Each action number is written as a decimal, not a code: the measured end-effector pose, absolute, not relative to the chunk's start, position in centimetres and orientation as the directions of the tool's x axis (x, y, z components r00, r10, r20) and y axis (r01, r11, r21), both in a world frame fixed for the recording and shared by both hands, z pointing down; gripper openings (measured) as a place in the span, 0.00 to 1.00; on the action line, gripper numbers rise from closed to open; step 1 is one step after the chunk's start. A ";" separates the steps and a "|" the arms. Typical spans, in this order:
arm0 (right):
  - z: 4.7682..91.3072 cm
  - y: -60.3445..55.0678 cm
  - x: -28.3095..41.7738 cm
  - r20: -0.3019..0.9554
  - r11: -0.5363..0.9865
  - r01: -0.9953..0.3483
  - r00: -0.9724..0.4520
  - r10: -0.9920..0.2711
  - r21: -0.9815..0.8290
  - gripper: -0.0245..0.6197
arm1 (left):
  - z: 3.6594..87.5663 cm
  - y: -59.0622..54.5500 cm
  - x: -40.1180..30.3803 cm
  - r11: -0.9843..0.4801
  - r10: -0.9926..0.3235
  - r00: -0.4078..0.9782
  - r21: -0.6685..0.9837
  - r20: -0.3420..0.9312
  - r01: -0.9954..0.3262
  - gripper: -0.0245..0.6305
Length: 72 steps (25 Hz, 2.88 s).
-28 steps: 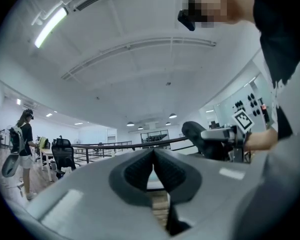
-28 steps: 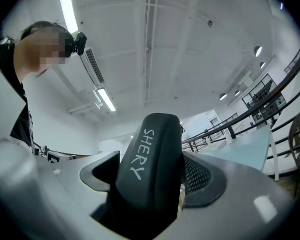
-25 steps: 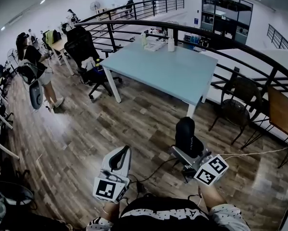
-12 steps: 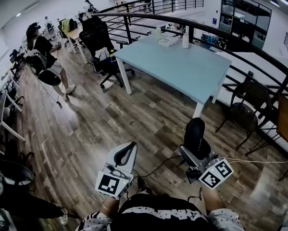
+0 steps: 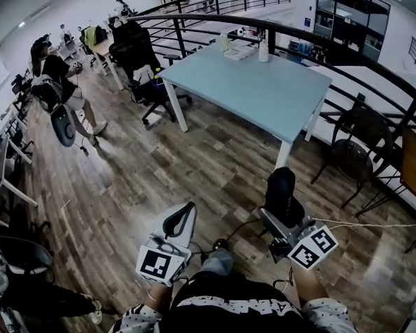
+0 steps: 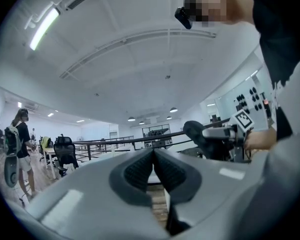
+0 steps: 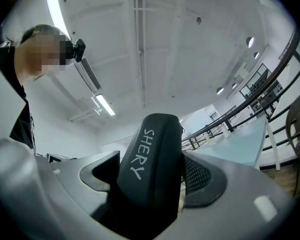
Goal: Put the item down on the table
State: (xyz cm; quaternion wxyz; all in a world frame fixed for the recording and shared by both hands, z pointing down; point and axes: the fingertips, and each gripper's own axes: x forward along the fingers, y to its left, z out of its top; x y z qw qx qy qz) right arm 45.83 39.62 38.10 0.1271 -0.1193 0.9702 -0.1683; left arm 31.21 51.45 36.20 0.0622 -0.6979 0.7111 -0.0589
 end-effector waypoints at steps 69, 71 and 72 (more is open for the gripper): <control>37.4 16.5 10.4 -0.113 0.930 -0.253 -0.950 -0.291 -0.266 0.64 | 40.1 31.2 -4.7 0.026 -1.000 -0.026 -0.044 -0.017 -0.999 0.04; 37.5 14.8 9.3 -0.123 0.929 -0.251 -0.948 -0.292 -0.271 0.64 | 40.0 29.9 -5.9 0.041 -0.999 -0.041 -0.055 -0.009 -0.998 0.04; 37.5 13.9 8.8 -0.128 0.929 -0.251 -0.948 -0.293 -0.272 0.64 | 40.1 29.2 -6.5 0.048 -0.999 -0.048 -0.061 -0.002 -0.997 0.04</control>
